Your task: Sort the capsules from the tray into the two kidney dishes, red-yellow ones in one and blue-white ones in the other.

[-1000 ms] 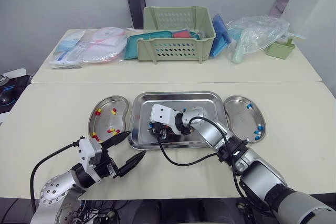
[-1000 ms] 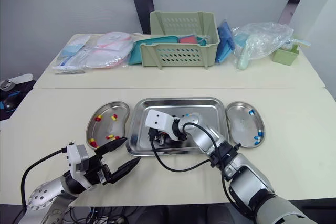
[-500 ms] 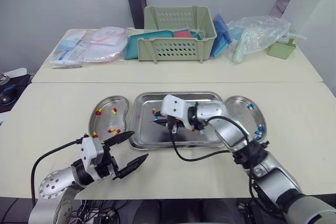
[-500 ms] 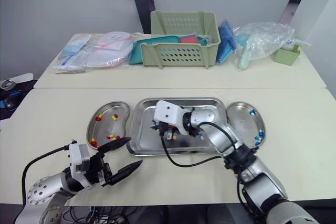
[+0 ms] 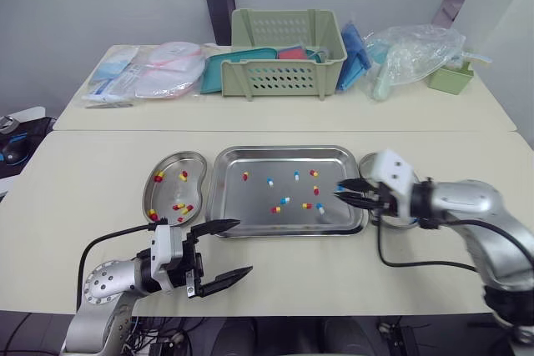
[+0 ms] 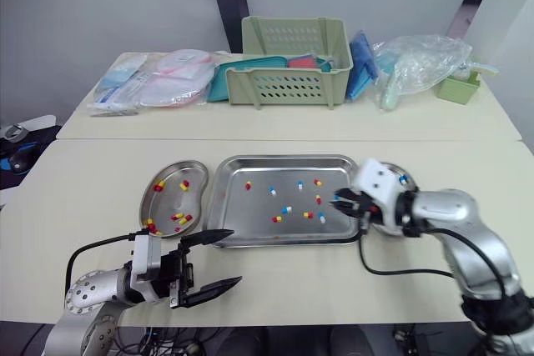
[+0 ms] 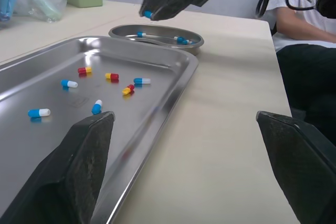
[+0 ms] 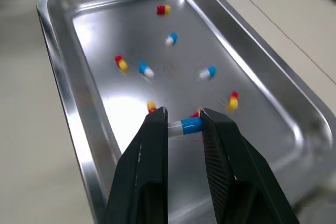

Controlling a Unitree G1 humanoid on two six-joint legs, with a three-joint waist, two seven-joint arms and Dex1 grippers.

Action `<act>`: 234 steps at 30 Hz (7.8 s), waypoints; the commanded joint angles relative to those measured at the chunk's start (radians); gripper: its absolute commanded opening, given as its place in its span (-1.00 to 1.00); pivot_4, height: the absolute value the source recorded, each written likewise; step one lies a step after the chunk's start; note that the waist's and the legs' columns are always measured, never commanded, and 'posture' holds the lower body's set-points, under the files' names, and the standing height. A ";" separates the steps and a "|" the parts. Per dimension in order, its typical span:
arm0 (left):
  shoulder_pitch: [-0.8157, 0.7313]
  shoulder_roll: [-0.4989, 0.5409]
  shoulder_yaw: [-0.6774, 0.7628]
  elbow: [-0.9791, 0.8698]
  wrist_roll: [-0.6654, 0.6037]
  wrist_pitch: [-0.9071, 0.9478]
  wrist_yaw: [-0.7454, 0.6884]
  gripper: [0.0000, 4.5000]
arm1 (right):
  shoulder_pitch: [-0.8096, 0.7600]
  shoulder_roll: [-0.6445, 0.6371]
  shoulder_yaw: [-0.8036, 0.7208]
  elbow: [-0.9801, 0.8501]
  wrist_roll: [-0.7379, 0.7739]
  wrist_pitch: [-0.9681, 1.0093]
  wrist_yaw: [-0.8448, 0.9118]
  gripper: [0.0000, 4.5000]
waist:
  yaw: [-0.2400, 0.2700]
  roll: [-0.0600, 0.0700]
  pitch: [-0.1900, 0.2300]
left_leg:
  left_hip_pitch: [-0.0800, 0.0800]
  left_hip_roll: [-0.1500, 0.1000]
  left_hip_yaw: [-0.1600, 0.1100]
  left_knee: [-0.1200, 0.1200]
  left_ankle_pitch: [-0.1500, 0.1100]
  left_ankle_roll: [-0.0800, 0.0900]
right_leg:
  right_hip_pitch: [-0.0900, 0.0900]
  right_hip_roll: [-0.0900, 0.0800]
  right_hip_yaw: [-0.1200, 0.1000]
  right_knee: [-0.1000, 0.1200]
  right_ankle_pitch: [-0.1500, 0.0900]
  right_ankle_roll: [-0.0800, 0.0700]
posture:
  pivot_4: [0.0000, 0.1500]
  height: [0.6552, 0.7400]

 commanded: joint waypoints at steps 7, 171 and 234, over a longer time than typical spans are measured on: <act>0.012 -0.024 -0.034 0.002 -0.003 -0.071 -0.034 1.00 | 0.245 -0.111 -0.230 0.083 0.007 -0.119 -0.038 -0.72 | 0.005 -0.002 0.001 | 0.001 0.000 0.001 0.000 0.000 0.000 | 0.001 0.000 0.000 0.000 0.000 0.000 | 1.00 1.00; -0.587 -0.079 -0.125 -0.098 0.174 0.881 0.786 0.06 | 0.709 0.179 0.059 -0.020 -0.032 -0.851 -0.268 1.00 | 0.010 -0.015 0.007 | 0.003 0.000 -0.001 0.003 0.000 -0.001 | 0.004 0.000 -0.001 0.003 0.000 0.000 | 1.00 1.00; -0.342 0.238 0.274 -0.024 0.122 0.681 0.467 -0.99 | 0.594 0.139 0.119 -0.017 -0.005 -0.800 -0.179 1.00 | 0.012 -0.011 0.004 | 0.004 0.000 -0.001 0.002 0.000 -0.001 | 0.004 0.000 -0.001 0.002 0.000 0.000 | 1.00 1.00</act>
